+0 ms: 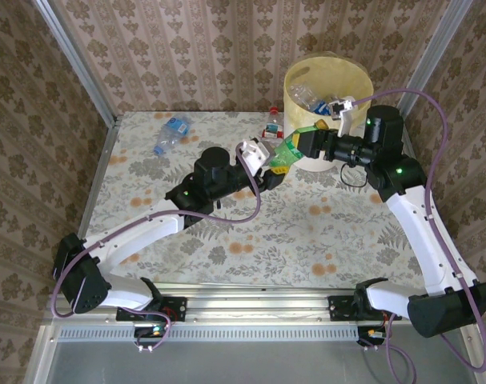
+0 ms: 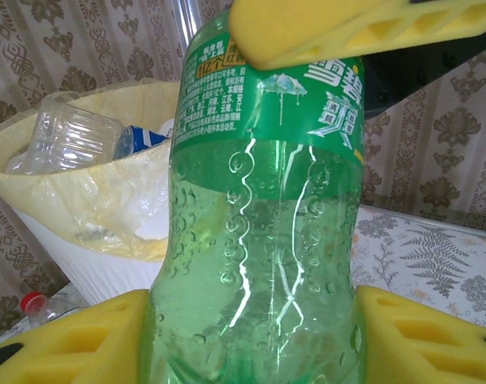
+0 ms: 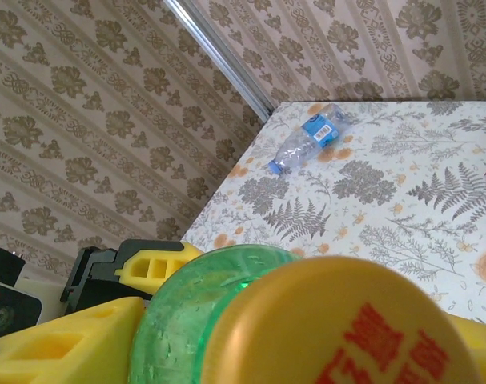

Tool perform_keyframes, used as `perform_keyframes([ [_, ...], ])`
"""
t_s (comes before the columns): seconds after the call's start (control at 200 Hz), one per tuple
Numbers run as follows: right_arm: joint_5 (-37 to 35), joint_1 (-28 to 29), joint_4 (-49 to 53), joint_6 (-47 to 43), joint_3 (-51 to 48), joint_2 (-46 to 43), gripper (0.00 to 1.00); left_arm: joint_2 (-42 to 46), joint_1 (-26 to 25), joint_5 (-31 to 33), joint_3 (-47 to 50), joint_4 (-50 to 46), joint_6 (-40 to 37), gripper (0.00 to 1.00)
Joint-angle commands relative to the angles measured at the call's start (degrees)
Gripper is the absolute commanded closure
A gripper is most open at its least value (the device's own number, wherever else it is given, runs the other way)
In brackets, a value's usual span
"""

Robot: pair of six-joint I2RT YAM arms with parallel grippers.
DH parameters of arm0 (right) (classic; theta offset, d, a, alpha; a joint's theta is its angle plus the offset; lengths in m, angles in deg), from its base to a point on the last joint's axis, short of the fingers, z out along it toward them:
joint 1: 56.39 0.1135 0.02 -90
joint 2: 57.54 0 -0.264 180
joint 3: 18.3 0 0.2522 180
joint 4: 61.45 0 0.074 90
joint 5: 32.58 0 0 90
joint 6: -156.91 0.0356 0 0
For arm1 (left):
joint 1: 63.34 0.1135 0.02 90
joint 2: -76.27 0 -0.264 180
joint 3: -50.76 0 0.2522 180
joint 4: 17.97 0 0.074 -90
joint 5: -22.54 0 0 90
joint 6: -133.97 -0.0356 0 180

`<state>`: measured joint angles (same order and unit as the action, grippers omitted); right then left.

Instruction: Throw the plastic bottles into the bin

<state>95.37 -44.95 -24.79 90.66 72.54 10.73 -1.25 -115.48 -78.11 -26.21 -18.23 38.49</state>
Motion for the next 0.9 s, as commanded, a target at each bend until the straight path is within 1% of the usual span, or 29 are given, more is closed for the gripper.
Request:
perform_keyframes([
  [0.0,3.18,0.6,1.01,-0.51,-0.22,-0.07,0.38,-0.75,-0.42,0.26,-1.7,3.02,-1.64,0.56],
  [0.115,3.6,0.68,0.93,-0.66,0.04,0.02,0.45,-0.86,-0.37,0.15,-1.59,3.03,-1.79,0.52],
  [0.18,3.2,0.64,1.1,-0.94,0.39,-0.05,0.47,-0.95,-0.4,0.32,-1.47,3.36,-1.75,0.46],
  [0.22,2.81,0.66,1.33,-1.1,0.68,-0.07,0.48,-0.87,-0.4,0.65,-1.24,3.75,-1.53,0.39],
  [0.305,1.58,0.64,1.88,-1.98,1.51,-0.32,0.49,-0.71,-0.39,2.13,-0.47,4.79,-0.62,0.12],
  [0.34,0.86,0.56,2.04,-2.42,1.79,-0.61,0.5,-0.55,-0.35,2.6,-0.22,5.02,-0.44,0.04],
  [0.36,0.2,0.57,2.15,-2.64,1.94,-0.72,0.51,-0.49,-0.35,2.87,-0.1,5.06,-0.26,0.01],
  [0.475,-5.04,0.5,2.69,-4.57,3.13,-1.93,0.54,-0.09,-0.34,4.11,0.44,4.8,0.18,0.0],
  [0.6,-12.21,0.5,1.35,-6.25,4.0,-3.84,0.56,0.41,-0.1,4.57,0.73,3.41,0.72,0.0],
  [0.735,-20.41,0.51,-4.19,-8.52,3.34,-7.2,0.56,1.42,0.2,5.37,1.82,2.76,0.86,0.0],
  [0.895,-28.48,0.48,-14.19,-13.48,0.74,-12.03,0.57,2.67,0.83,6.9,3.27,2.58,1.09,0.0],
])
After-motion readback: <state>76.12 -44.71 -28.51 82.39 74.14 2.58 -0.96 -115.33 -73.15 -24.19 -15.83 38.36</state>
